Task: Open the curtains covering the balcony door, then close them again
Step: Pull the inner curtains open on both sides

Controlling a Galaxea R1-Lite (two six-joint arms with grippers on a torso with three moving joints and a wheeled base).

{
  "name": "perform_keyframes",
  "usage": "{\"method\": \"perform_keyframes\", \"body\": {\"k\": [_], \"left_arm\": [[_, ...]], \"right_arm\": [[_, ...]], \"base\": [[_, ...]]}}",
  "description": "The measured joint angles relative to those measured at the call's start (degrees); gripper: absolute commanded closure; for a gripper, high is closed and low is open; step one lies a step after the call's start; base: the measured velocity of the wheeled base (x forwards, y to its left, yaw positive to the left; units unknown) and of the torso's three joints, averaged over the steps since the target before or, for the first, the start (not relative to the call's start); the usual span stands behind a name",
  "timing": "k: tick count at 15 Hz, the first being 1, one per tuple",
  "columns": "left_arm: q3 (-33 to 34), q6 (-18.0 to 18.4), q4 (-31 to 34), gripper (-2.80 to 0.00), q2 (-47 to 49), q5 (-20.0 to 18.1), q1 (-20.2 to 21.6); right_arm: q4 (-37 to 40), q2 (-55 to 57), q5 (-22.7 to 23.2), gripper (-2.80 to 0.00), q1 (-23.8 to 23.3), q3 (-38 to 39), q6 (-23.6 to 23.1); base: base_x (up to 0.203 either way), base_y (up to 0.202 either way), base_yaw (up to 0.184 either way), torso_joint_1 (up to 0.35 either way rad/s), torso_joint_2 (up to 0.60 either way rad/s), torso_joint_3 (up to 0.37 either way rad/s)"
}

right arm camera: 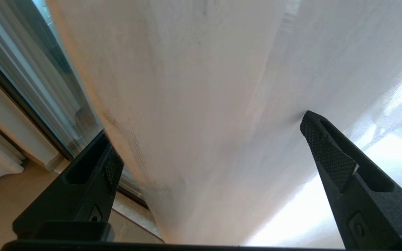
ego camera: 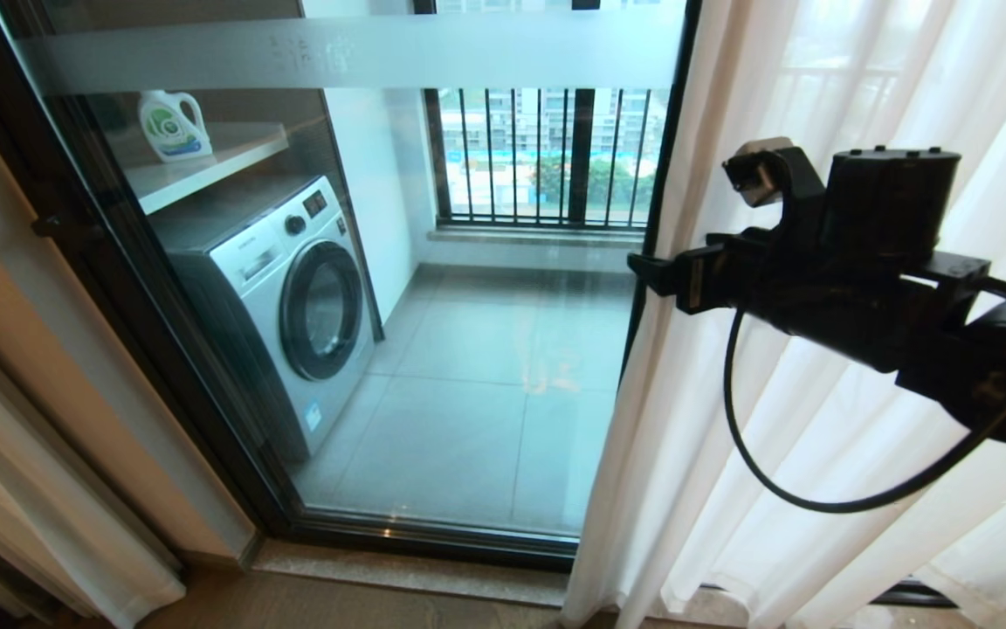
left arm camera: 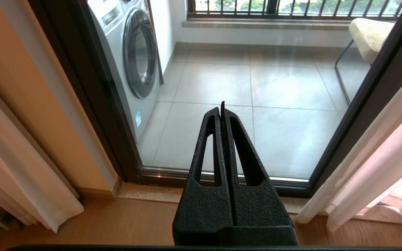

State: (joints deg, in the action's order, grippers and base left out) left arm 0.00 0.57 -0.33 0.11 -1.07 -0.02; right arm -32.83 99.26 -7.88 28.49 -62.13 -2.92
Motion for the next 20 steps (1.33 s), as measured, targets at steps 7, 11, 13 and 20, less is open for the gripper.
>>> {"method": "perform_keyframes", "body": {"k": [7, 11, 13, 20], "left_arm": [[0.0, 0.0, 0.0, 0.0, 0.0, 0.0, 0.0], [0.0, 0.0, 0.0, 0.0, 0.0, 0.0, 0.0], [0.0, 0.0, 0.0, 0.0, 0.0, 0.0, 0.0], [0.0, 0.0, 0.0, 0.0, 0.0, 0.0, 0.0]], "right_arm": [[0.0, 1.1, -0.1, -2.8, 0.1, -1.4, 1.4], [0.0, 1.2, -0.1, 0.0, 0.1, -1.3, 1.4], [0.0, 1.2, -0.1, 0.0, 0.1, -1.2, 1.4], [-6.4, 1.1, -0.1, 0.0, 0.0, 0.7, 1.6]], "base": [[0.0, 0.0, 0.0, 0.0, 0.0, 0.0], [0.0, 0.0, 0.0, 0.0, 0.0, 0.0], [0.0, 0.0, 0.0, 0.0, 0.0, 0.0], [0.0, 0.0, 0.0, 0.0, 0.0, 0.0]]}}
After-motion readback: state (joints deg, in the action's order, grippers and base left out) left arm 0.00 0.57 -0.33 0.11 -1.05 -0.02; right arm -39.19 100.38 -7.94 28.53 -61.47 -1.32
